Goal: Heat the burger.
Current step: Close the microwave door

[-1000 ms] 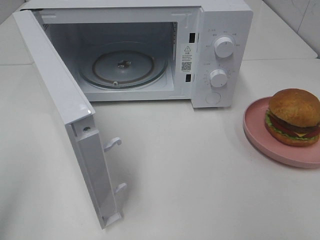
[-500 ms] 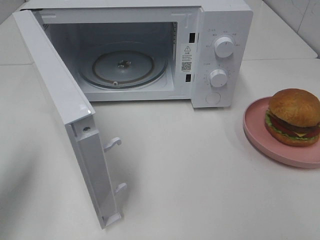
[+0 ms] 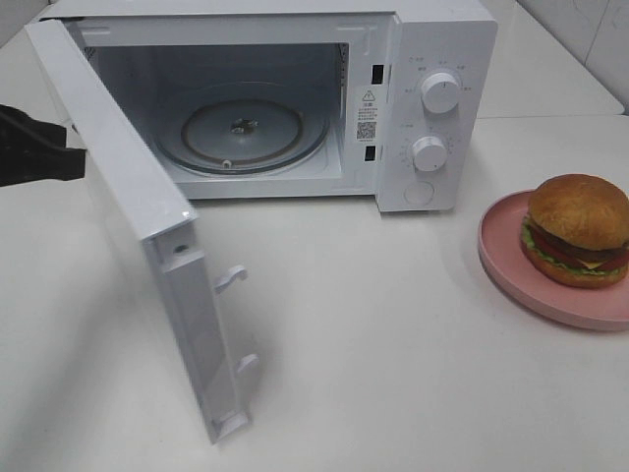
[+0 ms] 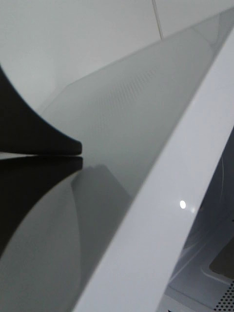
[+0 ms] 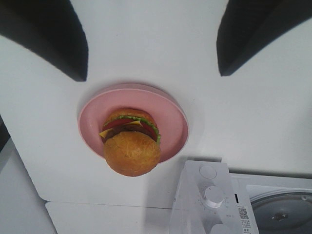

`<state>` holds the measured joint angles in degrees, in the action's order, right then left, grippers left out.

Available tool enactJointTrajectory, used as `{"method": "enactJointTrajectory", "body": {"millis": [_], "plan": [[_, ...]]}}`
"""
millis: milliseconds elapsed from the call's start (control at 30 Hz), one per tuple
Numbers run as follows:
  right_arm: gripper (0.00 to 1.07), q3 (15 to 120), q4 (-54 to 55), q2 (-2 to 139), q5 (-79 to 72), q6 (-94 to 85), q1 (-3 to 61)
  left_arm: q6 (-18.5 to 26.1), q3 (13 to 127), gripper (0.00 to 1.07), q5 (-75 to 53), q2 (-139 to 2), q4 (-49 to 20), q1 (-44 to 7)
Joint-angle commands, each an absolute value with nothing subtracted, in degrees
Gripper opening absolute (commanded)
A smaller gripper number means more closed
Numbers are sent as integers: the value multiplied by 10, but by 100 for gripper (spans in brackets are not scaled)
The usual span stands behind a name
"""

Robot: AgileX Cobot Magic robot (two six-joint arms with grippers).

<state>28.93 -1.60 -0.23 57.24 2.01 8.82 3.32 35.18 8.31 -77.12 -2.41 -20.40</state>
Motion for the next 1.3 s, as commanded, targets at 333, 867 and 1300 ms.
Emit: {"method": "enactJointTrajectory", "body": {"millis": [333,867,1300], "plan": [[68,289,-14,-19,568,14,86,33,435,0,172,-883,-26,-268],[68,289,-14,-19,568,14,86,32,595,0,185,-1039,-26,-309],[68,289,-14,-19,568,14,86,31,709,0,184,-1116,-27,-334]]}}
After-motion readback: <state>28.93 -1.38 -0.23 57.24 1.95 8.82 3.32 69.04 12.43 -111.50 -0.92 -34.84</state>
